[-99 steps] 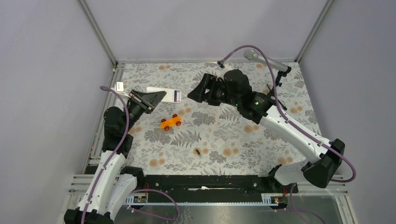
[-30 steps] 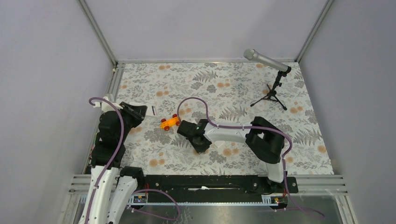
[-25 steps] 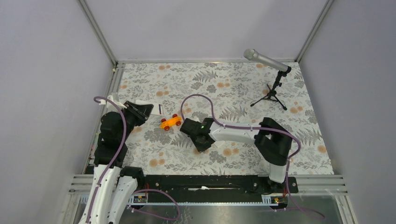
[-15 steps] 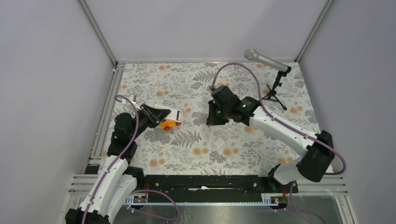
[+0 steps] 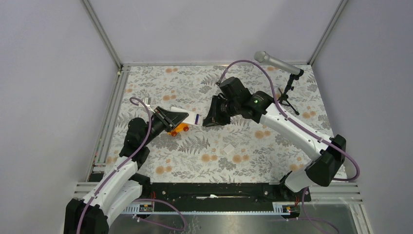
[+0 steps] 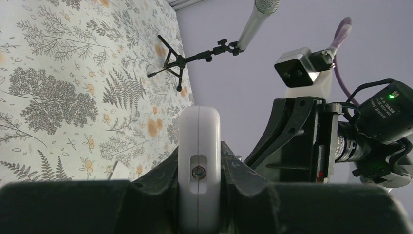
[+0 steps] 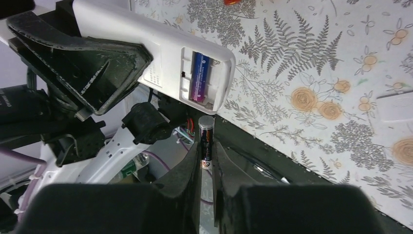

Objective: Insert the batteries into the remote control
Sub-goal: Load the battery into the remote control.

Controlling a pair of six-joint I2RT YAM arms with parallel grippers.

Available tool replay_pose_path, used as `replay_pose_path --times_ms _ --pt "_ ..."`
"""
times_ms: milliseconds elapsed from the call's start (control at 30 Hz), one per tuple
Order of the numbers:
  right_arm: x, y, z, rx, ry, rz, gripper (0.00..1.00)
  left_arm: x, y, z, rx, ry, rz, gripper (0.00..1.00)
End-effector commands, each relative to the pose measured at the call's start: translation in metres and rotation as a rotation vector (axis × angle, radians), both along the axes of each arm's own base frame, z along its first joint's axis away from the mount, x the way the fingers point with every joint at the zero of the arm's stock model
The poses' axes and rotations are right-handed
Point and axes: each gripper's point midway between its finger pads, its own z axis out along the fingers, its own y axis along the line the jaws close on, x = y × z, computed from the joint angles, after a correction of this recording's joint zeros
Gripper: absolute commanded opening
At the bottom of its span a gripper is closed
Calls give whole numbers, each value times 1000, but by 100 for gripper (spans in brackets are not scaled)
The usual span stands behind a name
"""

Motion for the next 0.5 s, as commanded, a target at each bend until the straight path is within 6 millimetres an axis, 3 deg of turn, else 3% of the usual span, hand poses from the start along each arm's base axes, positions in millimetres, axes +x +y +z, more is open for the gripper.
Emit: replay_pose_path --times_ms 0,467 --pt "-8 14 6 73 101 -5 8 2 1 24 -85 -79 24 0" --pt "6 25 -7 84 133 -69 10 -1 4 16 -101 -68 38 0"
